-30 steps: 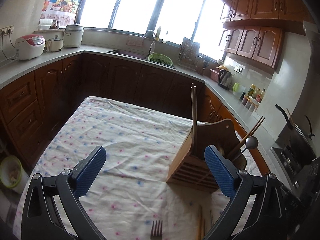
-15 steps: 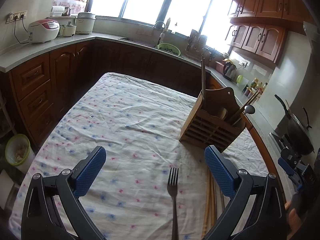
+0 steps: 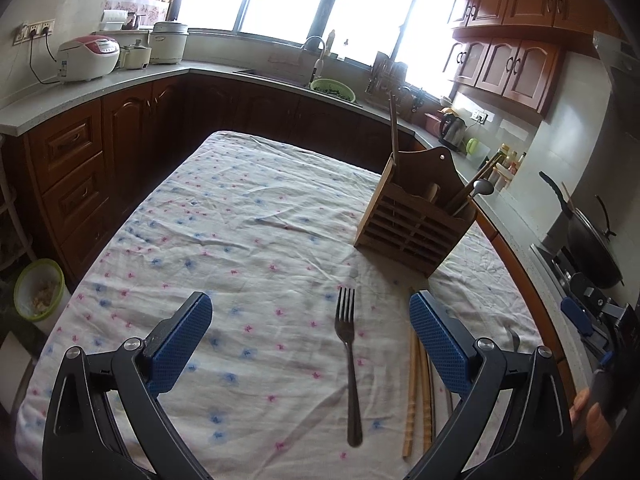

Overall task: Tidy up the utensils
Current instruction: 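Withdraw both open tools from the holder toward the fork and chopsticks, then grasp the metal fork with the left tool while the right tool grasps a wooden chopstick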

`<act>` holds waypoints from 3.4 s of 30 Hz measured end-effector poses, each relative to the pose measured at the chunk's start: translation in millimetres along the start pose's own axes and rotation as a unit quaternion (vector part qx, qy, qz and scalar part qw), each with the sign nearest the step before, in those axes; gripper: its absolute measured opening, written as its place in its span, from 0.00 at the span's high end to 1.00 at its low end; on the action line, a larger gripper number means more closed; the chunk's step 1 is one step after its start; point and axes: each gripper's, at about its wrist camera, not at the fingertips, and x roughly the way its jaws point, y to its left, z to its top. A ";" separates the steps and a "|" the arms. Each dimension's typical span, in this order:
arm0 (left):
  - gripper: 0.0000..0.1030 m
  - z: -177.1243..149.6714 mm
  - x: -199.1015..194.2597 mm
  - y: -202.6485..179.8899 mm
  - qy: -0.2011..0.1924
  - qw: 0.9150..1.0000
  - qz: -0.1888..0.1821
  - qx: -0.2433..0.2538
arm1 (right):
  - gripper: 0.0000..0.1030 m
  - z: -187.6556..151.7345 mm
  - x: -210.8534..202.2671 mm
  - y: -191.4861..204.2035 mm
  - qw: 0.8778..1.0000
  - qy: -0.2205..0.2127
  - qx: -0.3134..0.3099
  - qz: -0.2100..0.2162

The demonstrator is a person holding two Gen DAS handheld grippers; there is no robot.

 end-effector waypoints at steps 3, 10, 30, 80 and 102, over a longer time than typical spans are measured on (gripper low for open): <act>0.02 -6.0 -5.4 -2.6 -0.002 1.000 0.002 0.008 | 0.12 -6.9 -6.6 0.0 1.000 -0.001 -0.004 -0.004; 0.02 -23.6 -11.3 -11.6 -0.011 0.999 0.003 0.033 | 0.12 -29.0 -17.4 -2.7 0.999 -0.013 -0.023 -0.024; 0.02 -36.1 19.3 -15.2 0.041 0.998 0.006 0.042 | 0.12 -54.2 9.3 -13.4 0.998 0.045 -0.024 -0.030; 0.81 -7.7 183.2 -47.4 0.187 0.975 -0.065 0.098 | 0.93 -39.4 192.4 -21.0 0.968 0.245 -0.044 -0.025; 0.83 13.0 114.3 -43.9 0.119 0.986 -0.074 0.095 | 0.95 -16.4 142.4 0.5 0.981 0.189 -0.031 0.012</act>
